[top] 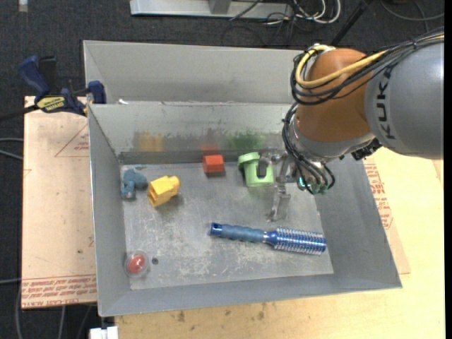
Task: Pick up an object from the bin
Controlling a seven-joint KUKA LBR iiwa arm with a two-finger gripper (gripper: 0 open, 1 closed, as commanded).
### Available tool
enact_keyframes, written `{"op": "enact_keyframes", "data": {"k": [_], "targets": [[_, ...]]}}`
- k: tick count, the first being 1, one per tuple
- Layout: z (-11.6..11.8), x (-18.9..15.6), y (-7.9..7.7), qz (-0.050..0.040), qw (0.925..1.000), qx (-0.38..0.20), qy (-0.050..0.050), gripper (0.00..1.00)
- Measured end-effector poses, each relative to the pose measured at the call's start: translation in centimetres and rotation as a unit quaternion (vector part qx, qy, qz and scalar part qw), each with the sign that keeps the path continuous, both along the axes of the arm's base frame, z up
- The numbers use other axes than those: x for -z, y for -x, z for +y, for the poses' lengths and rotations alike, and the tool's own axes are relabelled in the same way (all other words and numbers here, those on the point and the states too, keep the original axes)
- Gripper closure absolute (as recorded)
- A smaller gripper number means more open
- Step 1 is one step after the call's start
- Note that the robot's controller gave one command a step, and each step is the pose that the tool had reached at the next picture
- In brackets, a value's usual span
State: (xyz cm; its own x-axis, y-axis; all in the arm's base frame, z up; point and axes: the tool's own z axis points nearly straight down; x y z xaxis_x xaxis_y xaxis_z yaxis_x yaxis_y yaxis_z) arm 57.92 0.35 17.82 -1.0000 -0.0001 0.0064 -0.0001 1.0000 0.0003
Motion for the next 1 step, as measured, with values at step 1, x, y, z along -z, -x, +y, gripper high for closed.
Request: {"op": "enact_keyframes", "data": {"k": [1], "targets": [[-4.64,3.56,-0.14,-0.0025,0.9892,-0.146,0.000,0.00]]}}
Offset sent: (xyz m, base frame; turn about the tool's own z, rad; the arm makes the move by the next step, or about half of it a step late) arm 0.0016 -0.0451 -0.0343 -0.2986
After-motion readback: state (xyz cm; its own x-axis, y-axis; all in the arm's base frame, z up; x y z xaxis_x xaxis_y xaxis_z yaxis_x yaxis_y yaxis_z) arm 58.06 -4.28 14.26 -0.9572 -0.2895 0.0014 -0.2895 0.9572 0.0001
